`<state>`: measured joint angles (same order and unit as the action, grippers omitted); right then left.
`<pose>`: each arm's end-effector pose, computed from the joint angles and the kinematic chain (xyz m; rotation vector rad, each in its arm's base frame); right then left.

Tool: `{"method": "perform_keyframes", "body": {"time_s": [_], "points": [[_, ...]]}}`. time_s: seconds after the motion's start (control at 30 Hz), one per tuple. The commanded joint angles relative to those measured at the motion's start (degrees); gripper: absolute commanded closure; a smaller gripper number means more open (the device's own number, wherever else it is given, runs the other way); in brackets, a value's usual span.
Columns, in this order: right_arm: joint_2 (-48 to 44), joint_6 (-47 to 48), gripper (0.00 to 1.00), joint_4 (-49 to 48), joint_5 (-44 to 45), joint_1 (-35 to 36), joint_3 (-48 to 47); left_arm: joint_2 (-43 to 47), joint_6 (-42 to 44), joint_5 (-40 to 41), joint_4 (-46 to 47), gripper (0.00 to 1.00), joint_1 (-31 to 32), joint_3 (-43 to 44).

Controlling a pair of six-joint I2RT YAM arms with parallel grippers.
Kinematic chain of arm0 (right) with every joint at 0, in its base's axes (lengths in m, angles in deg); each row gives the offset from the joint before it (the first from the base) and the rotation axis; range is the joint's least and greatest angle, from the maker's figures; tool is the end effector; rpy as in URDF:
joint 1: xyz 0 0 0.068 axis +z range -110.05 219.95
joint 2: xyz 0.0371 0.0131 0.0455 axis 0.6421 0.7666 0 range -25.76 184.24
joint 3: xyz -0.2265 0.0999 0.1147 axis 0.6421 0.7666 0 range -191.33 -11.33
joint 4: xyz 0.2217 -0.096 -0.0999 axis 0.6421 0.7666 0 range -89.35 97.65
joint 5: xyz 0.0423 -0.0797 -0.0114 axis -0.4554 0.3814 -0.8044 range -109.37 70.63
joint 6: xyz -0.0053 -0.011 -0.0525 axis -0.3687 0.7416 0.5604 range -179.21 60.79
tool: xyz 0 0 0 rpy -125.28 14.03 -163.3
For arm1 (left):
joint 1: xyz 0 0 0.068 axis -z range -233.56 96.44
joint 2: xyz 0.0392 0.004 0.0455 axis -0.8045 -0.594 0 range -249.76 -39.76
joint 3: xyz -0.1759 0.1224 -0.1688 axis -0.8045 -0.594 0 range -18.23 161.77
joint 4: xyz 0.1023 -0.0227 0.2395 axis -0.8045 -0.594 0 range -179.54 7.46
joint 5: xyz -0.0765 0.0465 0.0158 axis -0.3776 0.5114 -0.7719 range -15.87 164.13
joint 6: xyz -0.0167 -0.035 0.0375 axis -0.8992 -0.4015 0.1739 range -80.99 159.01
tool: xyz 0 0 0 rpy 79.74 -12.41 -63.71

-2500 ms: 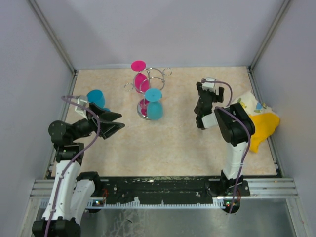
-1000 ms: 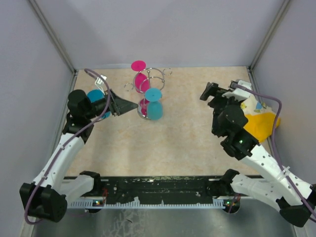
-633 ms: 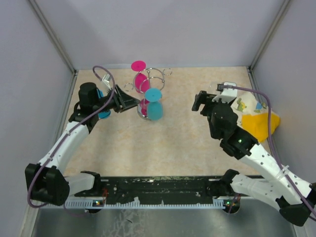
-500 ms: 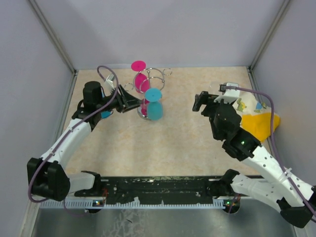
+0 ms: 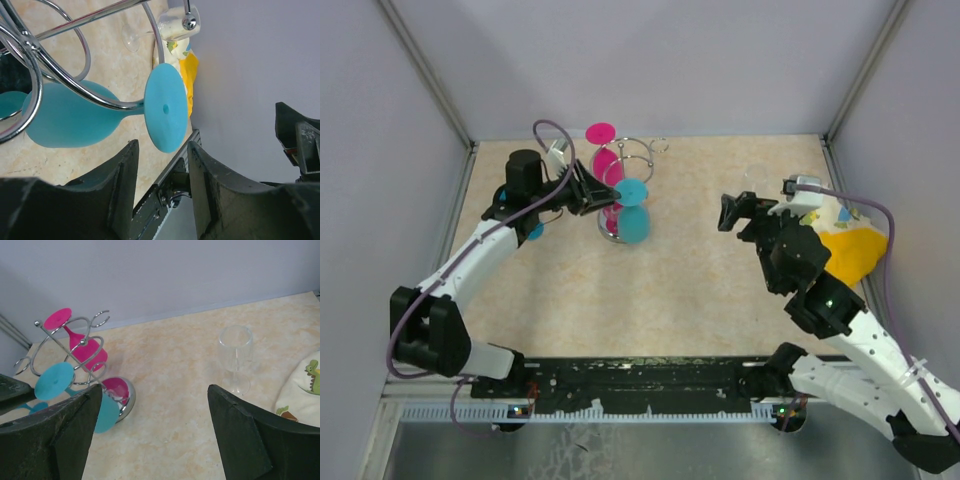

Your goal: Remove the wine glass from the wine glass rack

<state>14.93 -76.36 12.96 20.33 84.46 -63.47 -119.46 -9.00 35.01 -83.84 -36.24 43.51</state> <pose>0.1227 0.0884 0.3915 0.1634 1.5816 0.2917 0.2991 -0.1168 0.3211 -0.0435 2.0909 -1.3833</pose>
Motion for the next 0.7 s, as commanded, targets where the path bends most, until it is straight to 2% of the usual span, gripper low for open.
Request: {"method": "perform_keyframes", "body": {"time_s": [0.0, 0.53, 0.67], "points": [[-1.77, 0.79, 0.14, -1.62, -0.71, 0.48, -0.55, -2.33, 0.39, 1.1, 1.3, 0.51, 0.89, 2.68], [-4.0, 1.22, 0.13, -1.79, -0.38, 0.49, -0.19, -6.83, -0.4, -0.58, 5.28, 0.55, 1.5, 6.38], [-4.45, 1.49, 0.13, -2.08, -0.08, 0.49, 0.04, -8.7, -0.73, -2.22, 6.27, 0.68, 2.54, 7.14]]}}
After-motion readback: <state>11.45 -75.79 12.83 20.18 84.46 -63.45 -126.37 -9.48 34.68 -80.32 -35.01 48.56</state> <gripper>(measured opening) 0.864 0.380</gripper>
